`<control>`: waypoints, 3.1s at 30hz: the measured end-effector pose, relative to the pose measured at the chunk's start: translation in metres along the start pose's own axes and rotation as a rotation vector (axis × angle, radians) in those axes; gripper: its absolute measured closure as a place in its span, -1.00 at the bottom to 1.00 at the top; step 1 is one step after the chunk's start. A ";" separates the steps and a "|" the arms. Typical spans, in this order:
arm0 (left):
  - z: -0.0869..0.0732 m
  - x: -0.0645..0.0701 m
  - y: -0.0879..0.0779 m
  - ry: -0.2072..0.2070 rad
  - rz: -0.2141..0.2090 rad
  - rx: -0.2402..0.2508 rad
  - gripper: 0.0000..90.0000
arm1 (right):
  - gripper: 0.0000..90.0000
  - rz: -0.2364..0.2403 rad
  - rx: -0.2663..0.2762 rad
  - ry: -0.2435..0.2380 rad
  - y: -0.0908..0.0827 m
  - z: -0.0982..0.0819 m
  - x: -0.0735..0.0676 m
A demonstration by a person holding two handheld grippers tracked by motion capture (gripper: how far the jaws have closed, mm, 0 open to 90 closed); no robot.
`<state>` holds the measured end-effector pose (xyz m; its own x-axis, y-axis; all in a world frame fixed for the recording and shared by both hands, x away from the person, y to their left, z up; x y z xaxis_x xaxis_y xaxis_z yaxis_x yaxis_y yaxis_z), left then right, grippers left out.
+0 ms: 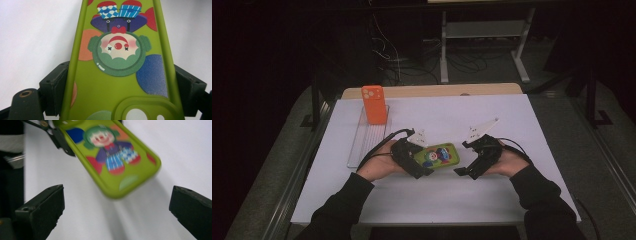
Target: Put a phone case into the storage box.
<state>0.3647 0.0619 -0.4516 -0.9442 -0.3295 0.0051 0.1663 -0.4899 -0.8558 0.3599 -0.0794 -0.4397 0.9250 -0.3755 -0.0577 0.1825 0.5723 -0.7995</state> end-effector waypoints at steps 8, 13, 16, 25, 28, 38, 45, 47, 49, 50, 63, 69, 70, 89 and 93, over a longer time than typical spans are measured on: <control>0.000 -0.015 -0.005 -0.135 0.090 0.013 -0.66 | -1.00 -0.030 0.051 0.177 0.005 -0.014 0.003; 0.000 -0.018 -0.007 -0.182 0.113 0.011 -0.66 | -1.00 -0.079 0.060 0.254 0.012 -0.019 0.005; 0.001 -0.020 -0.007 -0.207 0.122 0.015 -0.66 | -1.00 -0.113 0.085 0.283 0.015 -0.020 0.006; -0.002 -0.020 -0.006 -0.229 0.115 -0.003 -0.66 | -1.00 -0.211 0.131 0.250 0.016 -0.016 0.011; -0.002 -0.019 -0.005 -0.225 0.116 -0.009 -0.66 | -1.00 -0.257 0.126 0.204 0.017 -0.014 0.010; -0.003 -0.018 -0.003 -0.183 0.116 -0.026 -0.66 | -1.00 -0.445 0.082 -0.015 0.015 -0.006 0.003; -0.001 -0.016 -0.001 -0.209 0.109 -0.005 -0.66 | -1.00 -0.545 0.054 -0.168 0.015 -0.004 0.001; -0.001 -0.017 -0.001 -0.206 0.107 -0.007 -0.66 | -1.00 -0.578 0.033 -0.197 0.016 -0.005 0.002; -0.002 -0.017 -0.001 -0.197 0.105 -0.018 -0.66 | -1.00 -0.626 0.014 -0.248 0.015 -0.005 0.003; -0.003 -0.016 -0.001 -0.198 0.104 -0.019 -0.66 | -1.00 -0.640 0.004 -0.276 0.016 -0.005 0.003; -0.006 -0.017 -0.002 -0.182 0.101 -0.050 -0.66 | -1.00 -0.790 -0.063 -0.529 0.019 -0.003 0.001; -0.005 -0.017 -0.002 -0.193 0.099 -0.040 -0.66 | -1.00 -0.859 -0.069 -0.584 0.019 -0.002 -0.001; -0.006 -0.017 -0.002 -0.185 0.098 -0.048 -0.66 | -1.00 -0.866 -0.076 -0.595 0.020 -0.002 -0.002; 0.004 -0.004 -0.002 -0.148 0.071 -0.042 -0.66 | -0.77 -1.007 -0.045 -0.796 0.026 0.009 -0.014; 0.008 0.001 -0.002 -0.133 0.067 -0.031 -0.66 | -0.67 -1.017 -0.041 -0.806 0.027 0.012 -0.016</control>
<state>0.3659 0.0558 -0.4460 -0.8847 -0.4659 0.0144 0.2169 -0.4388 -0.8720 0.3539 -0.0489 -0.4533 0.3195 -0.0758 0.9445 0.9200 0.2636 -0.2900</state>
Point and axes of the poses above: each handheld gripper's, and its own axes: y roughly forward along the jaws, z roughly out of its top, x roughly to its right, the point moved 9 cm from there along y, roughly forward along the jaws, and after that the axes turned 8 degrees about -x, right-handed, at the moved point
